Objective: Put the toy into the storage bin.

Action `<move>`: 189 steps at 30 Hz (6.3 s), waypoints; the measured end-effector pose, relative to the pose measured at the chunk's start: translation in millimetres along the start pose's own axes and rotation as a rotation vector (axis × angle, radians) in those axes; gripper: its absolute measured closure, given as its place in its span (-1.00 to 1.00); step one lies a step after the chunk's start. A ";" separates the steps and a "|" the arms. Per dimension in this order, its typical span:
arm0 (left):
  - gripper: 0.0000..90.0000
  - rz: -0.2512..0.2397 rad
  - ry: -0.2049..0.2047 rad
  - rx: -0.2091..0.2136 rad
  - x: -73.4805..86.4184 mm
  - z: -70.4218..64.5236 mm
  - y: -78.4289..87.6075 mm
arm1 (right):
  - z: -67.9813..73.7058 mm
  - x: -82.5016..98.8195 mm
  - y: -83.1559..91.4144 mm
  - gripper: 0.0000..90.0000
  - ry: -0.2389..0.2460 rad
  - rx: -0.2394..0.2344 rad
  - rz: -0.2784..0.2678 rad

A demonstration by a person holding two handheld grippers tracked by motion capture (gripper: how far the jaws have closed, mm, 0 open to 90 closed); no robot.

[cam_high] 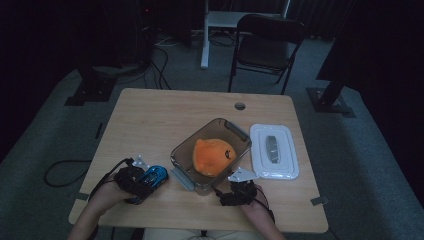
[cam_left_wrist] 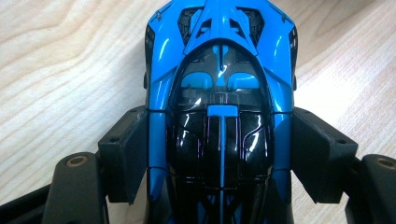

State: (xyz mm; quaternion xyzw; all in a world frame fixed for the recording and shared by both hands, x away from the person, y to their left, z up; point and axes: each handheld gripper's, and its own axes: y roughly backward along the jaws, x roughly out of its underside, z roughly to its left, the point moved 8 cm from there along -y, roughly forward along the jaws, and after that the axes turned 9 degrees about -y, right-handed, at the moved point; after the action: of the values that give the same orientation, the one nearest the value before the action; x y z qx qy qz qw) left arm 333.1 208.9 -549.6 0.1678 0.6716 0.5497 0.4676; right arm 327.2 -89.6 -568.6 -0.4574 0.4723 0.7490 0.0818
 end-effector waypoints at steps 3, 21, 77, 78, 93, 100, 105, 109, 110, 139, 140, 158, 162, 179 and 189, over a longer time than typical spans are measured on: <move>-0.36 -0.007 -0.002 -0.012 -3.3 4.0 7.7 | -0.8 -0.3 2.2 -0.72 0.003 0.000 -0.004; -0.36 -0.058 -0.055 -0.104 -63.6 30.7 79.8 | -37.5 25.4 31.9 -0.72 -0.072 0.058 0.003; -0.36 -0.007 -0.181 0.010 -229.3 -22.0 10.2 | -50.2 37.2 40.4 -0.70 -0.106 0.073 0.015; -0.37 -0.005 -0.178 0.009 -229.3 -21.6 9.7 | -50.1 37.3 40.7 -0.70 -0.108 0.073 0.015; -0.37 0.026 -0.180 0.001 -217.0 -29.7 -5.9 | -50.5 37.6 40.3 -0.70 -0.113 0.065 0.019; -0.38 0.028 -0.201 0.021 -215.3 -31.8 -6.9 | -50.3 37.6 40.4 -0.70 -0.113 0.061 0.019; -0.54 -0.011 -0.206 0.046 -215.5 -33.0 2.7 | -50.3 37.6 39.8 -0.70 -0.111 0.059 0.024; -0.60 -0.035 -0.218 0.047 -216.5 -33.4 12.0 | -50.1 37.6 39.8 -0.70 -0.110 0.059 0.024; -0.60 -0.038 -0.227 0.046 -216.1 -33.7 14.1 | -50.1 37.6 39.8 -0.70 -0.110 0.059 0.024; -0.94 -0.212 -0.128 -0.089 -180.6 30.3 38.2 | -57.4 24.1 48.0 -0.70 -0.112 0.081 -0.014; -0.94 -0.215 -0.120 -0.101 -178.1 33.9 37.5 | -58.1 23.2 48.2 -0.70 -0.113 0.081 -0.016; -0.94 -0.253 0.038 -0.111 -133.6 91.0 -1.9 | -67.5 8.8 41.9 -0.70 -0.118 0.102 -0.022; -0.94 -0.247 0.044 -0.111 -131.0 90.3 -19.9 | -66.6 4.3 38.9 -0.70 -0.115 0.101 -0.028; -0.92 -0.210 0.016 -0.089 -136.0 73.6 -67.9 | -64.1 -9.9 24.3 -0.70 -0.141 0.098 -0.033; -0.91 -0.220 0.017 -0.076 -127.8 66.5 -63.0 | -58.5 -15.1 18.4 -0.70 -0.135 0.092 -0.039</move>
State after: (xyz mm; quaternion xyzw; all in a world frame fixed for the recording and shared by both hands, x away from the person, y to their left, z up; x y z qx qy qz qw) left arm 470.0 131.7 -546.5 0.0706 0.6688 0.5215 0.5252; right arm 361.2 -140.7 -553.3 -0.4105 0.4905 0.7541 0.1490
